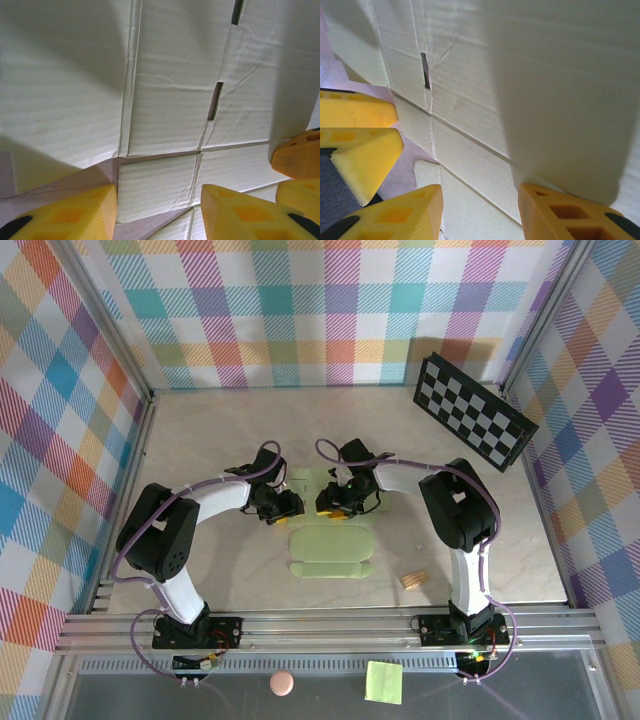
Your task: Fold the paper box
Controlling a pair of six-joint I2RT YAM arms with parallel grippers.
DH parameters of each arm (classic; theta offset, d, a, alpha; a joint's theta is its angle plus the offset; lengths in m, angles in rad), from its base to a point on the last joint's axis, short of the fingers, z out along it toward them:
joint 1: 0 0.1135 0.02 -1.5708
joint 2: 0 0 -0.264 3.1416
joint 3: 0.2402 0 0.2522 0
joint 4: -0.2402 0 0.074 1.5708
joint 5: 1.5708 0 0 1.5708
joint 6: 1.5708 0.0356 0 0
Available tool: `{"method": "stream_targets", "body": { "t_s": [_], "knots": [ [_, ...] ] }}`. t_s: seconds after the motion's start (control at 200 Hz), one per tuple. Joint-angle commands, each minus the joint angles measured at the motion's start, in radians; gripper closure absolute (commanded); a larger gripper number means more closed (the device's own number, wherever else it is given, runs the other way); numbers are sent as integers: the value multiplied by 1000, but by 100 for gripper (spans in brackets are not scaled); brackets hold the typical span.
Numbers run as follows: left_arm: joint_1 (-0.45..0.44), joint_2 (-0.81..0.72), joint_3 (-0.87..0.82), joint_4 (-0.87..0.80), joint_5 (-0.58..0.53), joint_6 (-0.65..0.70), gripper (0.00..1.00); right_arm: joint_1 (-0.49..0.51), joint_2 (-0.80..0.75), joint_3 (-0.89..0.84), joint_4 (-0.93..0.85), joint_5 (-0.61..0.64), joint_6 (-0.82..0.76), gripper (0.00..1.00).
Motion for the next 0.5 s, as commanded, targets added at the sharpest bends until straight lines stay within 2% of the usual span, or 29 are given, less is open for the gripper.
{"method": "stream_targets", "body": {
  "t_s": [0.0, 0.14, 0.495],
  "knots": [
    [-14, -39, 25, 0, 50, -13, 50, 9, 36, -38, -19, 39, -6, 55],
    [-15, -85, 16, 0, 72, -34, 49, 8, 36, -38, -22, 41, -8, 54],
    [-20, -109, -42, 148, 149, -133, 49, 7, 35, -40, -20, 39, -8, 54]
  ]
}}
